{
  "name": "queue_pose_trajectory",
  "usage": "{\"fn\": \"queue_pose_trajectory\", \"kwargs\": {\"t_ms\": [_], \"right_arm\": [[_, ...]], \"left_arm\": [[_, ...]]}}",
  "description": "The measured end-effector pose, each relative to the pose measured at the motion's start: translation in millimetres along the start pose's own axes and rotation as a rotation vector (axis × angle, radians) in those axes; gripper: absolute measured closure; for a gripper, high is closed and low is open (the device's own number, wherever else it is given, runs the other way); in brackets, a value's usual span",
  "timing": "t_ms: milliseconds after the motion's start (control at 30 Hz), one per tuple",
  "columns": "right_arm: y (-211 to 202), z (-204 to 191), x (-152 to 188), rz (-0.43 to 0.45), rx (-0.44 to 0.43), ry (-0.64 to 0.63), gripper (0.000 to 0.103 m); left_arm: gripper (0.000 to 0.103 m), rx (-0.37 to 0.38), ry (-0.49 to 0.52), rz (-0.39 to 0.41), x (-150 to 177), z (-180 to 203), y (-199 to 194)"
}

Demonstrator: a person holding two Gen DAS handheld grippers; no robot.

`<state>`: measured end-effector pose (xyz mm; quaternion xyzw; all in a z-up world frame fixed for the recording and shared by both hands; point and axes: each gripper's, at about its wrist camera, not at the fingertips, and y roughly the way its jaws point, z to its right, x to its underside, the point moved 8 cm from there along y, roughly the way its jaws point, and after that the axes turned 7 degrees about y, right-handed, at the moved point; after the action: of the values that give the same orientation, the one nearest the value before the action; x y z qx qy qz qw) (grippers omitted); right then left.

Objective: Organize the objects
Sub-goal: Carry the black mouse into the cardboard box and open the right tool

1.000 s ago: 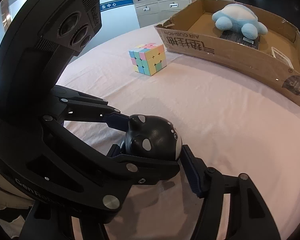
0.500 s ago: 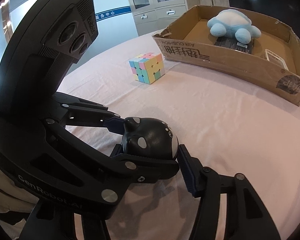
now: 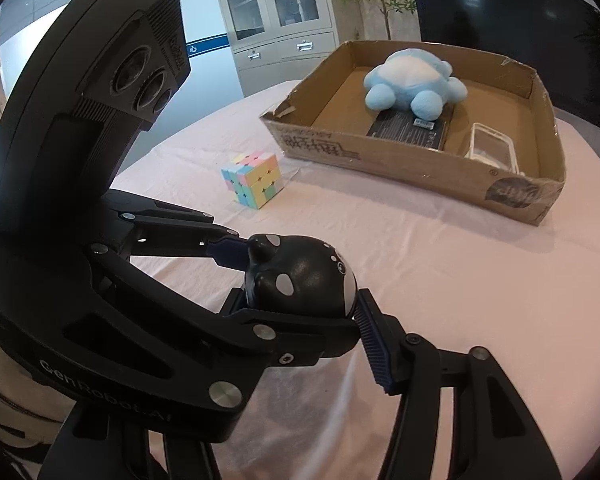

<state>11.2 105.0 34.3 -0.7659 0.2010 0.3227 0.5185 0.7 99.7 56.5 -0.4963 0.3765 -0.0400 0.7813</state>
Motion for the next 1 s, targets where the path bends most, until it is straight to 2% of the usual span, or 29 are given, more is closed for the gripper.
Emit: {"fn": "queue_pose_trajectory", "kwargs": {"t_ms": [100,367,667,1000], "right_arm": [[-1.5,1.9,-9.2,0.012,0.016,-0.002,0.050],[-2.0,0.1,-34.7,0.042,0.021,-0.015,0.050],[9.9,-2.7,-75.7,0.061,0.007,-0.021,0.050],[56.0,10.4,-146.7,0.062,-0.019,-0.033,0.050]], "left_arm": [[0.043,-0.029,0.008,0.013,-9.6,-1.9,-4.6],[0.043,-0.039,0.007,0.052,-29.4,-16.0,-19.7],[0.043,-0.065,-0.010,0.080,-63.9,-48.0,-33.3],[0.043,-0.089,-0.043,0.099,-125.3,-115.9,-29.9]]}}
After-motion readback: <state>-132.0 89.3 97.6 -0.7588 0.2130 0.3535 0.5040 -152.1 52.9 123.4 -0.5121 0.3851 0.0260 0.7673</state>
